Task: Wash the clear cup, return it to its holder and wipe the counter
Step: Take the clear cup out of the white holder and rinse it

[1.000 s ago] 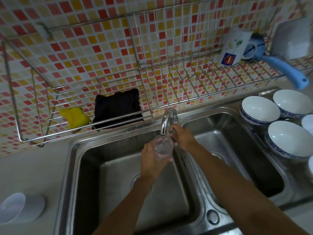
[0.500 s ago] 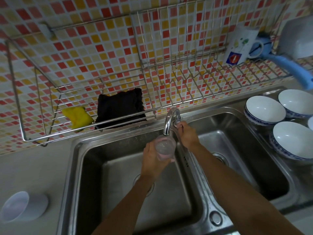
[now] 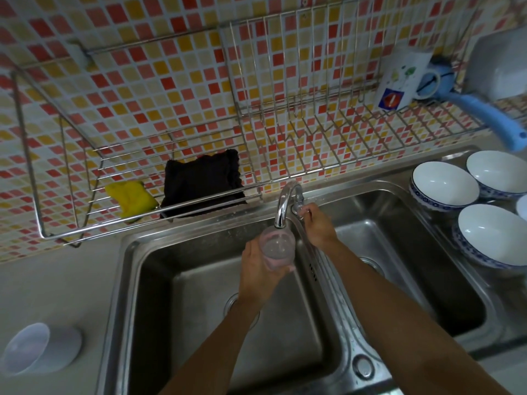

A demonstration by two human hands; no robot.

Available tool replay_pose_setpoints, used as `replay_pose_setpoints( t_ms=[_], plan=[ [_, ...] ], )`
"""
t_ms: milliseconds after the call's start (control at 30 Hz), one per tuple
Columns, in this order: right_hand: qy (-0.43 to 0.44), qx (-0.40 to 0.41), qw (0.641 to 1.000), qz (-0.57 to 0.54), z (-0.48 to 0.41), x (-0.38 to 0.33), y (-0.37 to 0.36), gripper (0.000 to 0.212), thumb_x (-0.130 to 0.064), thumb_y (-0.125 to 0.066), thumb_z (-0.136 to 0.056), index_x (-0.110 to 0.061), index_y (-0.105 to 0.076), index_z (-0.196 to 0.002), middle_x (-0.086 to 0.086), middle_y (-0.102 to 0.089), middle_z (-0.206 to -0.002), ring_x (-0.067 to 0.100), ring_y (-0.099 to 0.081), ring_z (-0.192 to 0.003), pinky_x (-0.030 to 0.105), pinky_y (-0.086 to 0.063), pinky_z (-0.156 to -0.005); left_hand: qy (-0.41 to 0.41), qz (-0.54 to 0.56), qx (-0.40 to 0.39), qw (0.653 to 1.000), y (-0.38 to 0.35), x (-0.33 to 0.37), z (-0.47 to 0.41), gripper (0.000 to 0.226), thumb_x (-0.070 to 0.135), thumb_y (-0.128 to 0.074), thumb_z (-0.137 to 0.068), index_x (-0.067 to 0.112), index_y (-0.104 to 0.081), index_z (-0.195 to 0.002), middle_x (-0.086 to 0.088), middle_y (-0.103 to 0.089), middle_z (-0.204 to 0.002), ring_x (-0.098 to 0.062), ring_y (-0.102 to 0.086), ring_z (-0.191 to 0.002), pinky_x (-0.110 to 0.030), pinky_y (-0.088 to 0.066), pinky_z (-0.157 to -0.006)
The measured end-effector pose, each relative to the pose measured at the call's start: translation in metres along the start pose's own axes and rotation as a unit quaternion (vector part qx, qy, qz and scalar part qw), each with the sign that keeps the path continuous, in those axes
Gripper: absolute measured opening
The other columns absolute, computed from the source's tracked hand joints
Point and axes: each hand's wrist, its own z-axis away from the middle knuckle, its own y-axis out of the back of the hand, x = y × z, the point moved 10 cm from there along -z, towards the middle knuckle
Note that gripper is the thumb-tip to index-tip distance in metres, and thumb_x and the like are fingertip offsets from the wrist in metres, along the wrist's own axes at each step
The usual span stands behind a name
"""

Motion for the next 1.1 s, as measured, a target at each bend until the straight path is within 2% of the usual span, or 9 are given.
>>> replay_pose_setpoints(
  t_ms=[200,300,433,533,600,700,833,1000,1100],
  plan=[
    [-0.023,0.019,0.999,-0.016,0.013,-0.001,0.0,0.029,-0.027,-0.036,-0.103,-0.008,-0.051,-0.119,0.018,-0.065,-0.107,0.036,-0.061,-0.097,0.029,-0.04,-0.077,0.028,-0.01,0.003,1.0,0.007,-0.017,0.005,0.089,0.038,-0.09,-0.051,0.027,-0.046,-0.128,0.011,-0.048,-0.12,-0.002,-0.048,-0.107,-0.024,-0.051,-0.087],
    [-0.032,0.032,0.999,-0.021,0.038,0.012,-0.01,0.037,-0.034,-0.038,-0.101,-0.021,-0.035,-0.135,0.014,-0.064,-0.114,0.036,-0.062,-0.102,0.047,-0.051,-0.087,0.055,-0.033,-0.021,0.998,0.009,-0.031,0.005,0.086,0.033,-0.088,-0.056,0.023,-0.043,-0.128,0.008,-0.053,-0.117,-0.009,-0.059,-0.098,-0.022,-0.055,-0.078],
    [0.012,0.045,0.992,0.116,0.078,0.039,-0.029,0.056,-0.037,-0.034,-0.1,-0.015,-0.023,-0.149,0.012,-0.028,-0.155,0.029,-0.026,-0.143,0.049,-0.026,-0.115,0.046,-0.103,-0.054,0.992,0.012,-0.042,0.006,0.076,0.031,-0.082,-0.064,0.019,-0.041,-0.128,0.002,-0.049,-0.117,-0.012,-0.053,-0.103,-0.029,-0.055,-0.083],
    [0.055,0.008,0.97,0.237,0.096,0.051,-0.046,0.061,-0.039,-0.013,-0.098,-0.009,-0.014,-0.151,0.01,-0.008,-0.157,0.025,-0.007,-0.147,0.039,-0.005,-0.12,0.032,-0.201,-0.066,0.977,0.013,-0.052,0.008,0.068,0.04,-0.074,-0.074,0.017,-0.042,-0.129,0.0,-0.044,-0.118,-0.009,-0.039,-0.103,-0.022,-0.041,-0.089],
    [0.072,-0.003,0.954,0.291,0.102,0.057,-0.051,0.06,-0.03,-0.014,-0.095,-0.002,-0.025,-0.147,0.015,-0.019,-0.154,0.029,-0.02,-0.144,0.037,0.0,-0.12,0.002,-0.294,-0.078,0.953,0.009,-0.057,0.007,0.068,0.052,-0.065,-0.078,0.014,-0.043,-0.129,-0.001,-0.044,-0.114,-0.012,-0.04,-0.101,-0.022,-0.035,-0.092],
    [0.078,-0.004,0.939,0.335,0.104,0.062,-0.056,0.056,-0.009,-0.025,-0.086,0.004,-0.041,-0.139,0.021,-0.041,-0.145,0.035,-0.041,-0.134,0.037,-0.001,-0.116,-0.026,-0.352,-0.071,0.933,0.01,-0.059,0.007,0.059,0.039,-0.071,-0.074,0.006,-0.051,-0.119,-0.006,-0.051,-0.107,-0.02,-0.049,-0.096,-0.032,-0.042,-0.094],
    [0.078,0.007,0.933,0.351,0.106,0.058,-0.052,0.062,-0.003,-0.023,-0.078,0.005,-0.045,-0.136,0.022,-0.046,-0.141,0.034,-0.045,-0.131,0.036,-0.004,-0.114,-0.066,-0.414,-0.074,0.905,0.009,-0.054,0.012,0.051,0.028,-0.066,-0.079,0.007,-0.049,-0.122,-0.008,-0.053,-0.112,-0.024,-0.05,-0.106,-0.038,-0.037,-0.105],
    [0.092,0.012,0.924,0.372,0.107,0.055,-0.052,0.062,-0.003,-0.023,-0.078,0.006,-0.046,-0.135,0.022,-0.047,-0.141,0.035,-0.046,-0.13,0.036,-0.007,-0.113,-0.062,-0.435,-0.068,0.896,0.014,-0.054,0.011,0.054,0.03,-0.075,-0.073,0.009,-0.05,-0.116,-0.009,-0.055,-0.11,-0.027,-0.053,-0.107,-0.044,-0.04,-0.106],
    [0.092,0.015,0.923,0.374,0.107,0.056,-0.052,0.063,-0.004,-0.023,-0.078,0.005,-0.044,-0.137,0.022,-0.045,-0.143,0.034,-0.044,-0.132,0.036,-0.006,-0.113,-0.051,-0.467,-0.102,0.877,0.011,-0.055,0.012,0.061,0.012,-0.07,-0.07,0.012,-0.044,-0.125,-0.008,-0.051,-0.118,-0.027,-0.048,-0.115,-0.043,-0.028,-0.115]
  ],
)
